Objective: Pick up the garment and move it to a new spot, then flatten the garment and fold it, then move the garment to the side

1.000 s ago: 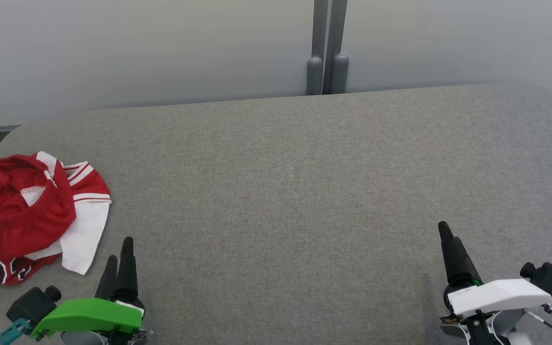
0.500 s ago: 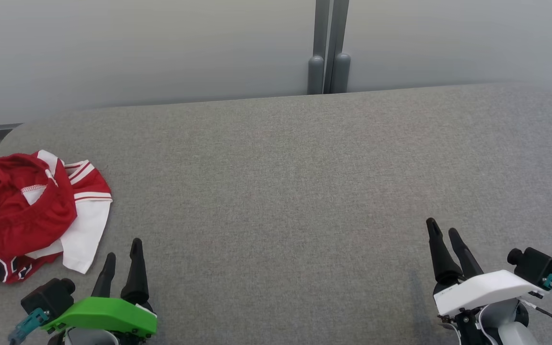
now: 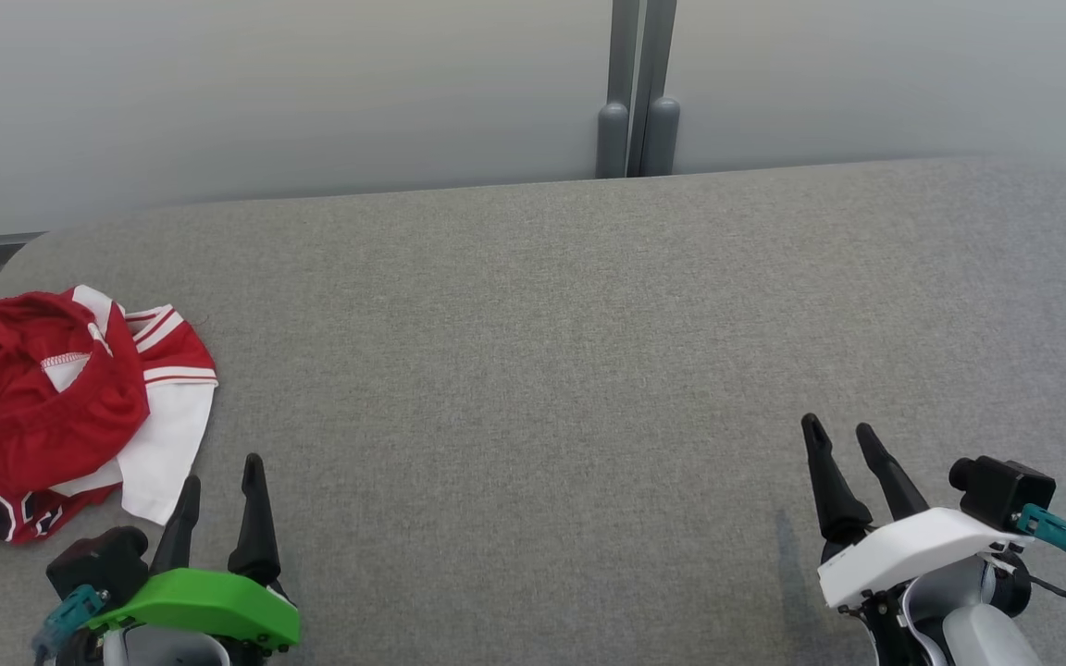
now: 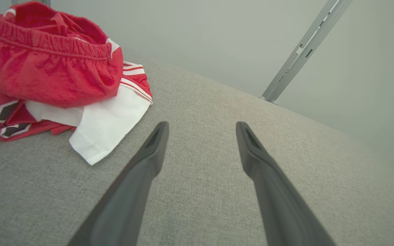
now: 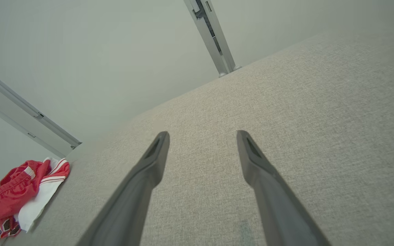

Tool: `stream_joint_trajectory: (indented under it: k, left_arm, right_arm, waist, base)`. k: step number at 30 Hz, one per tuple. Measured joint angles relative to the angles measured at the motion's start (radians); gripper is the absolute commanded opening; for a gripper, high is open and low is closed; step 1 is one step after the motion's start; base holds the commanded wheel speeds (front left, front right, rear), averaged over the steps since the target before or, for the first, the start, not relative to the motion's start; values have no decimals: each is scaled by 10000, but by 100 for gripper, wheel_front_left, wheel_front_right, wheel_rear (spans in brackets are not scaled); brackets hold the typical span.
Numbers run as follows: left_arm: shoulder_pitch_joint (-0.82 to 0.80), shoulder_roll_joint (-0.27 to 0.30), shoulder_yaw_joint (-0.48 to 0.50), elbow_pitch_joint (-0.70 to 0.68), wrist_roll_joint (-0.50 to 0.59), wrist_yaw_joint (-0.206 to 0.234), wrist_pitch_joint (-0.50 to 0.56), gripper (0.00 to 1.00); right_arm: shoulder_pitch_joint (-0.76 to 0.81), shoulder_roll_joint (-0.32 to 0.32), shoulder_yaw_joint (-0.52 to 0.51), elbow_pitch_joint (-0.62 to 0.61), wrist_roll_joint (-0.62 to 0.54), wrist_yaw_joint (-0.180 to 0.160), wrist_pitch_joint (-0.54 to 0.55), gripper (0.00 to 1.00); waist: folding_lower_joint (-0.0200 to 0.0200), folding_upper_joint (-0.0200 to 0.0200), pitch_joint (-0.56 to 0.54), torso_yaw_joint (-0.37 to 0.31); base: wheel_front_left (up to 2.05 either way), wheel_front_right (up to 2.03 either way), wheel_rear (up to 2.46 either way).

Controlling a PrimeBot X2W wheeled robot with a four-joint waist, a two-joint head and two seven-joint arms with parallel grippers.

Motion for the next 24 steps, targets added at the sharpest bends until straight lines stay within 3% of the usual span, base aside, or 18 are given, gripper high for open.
stream_joint_trajectory:
  k: [24]
  left_arm:
    - [-183,245,-426,385,2188,19,-683,100]
  right_arm:
    - [-432,-8,82,527,-2008,2,-130,100]
  waist:
    - [0,0,10,70]
  base:
    - [0,0,0]
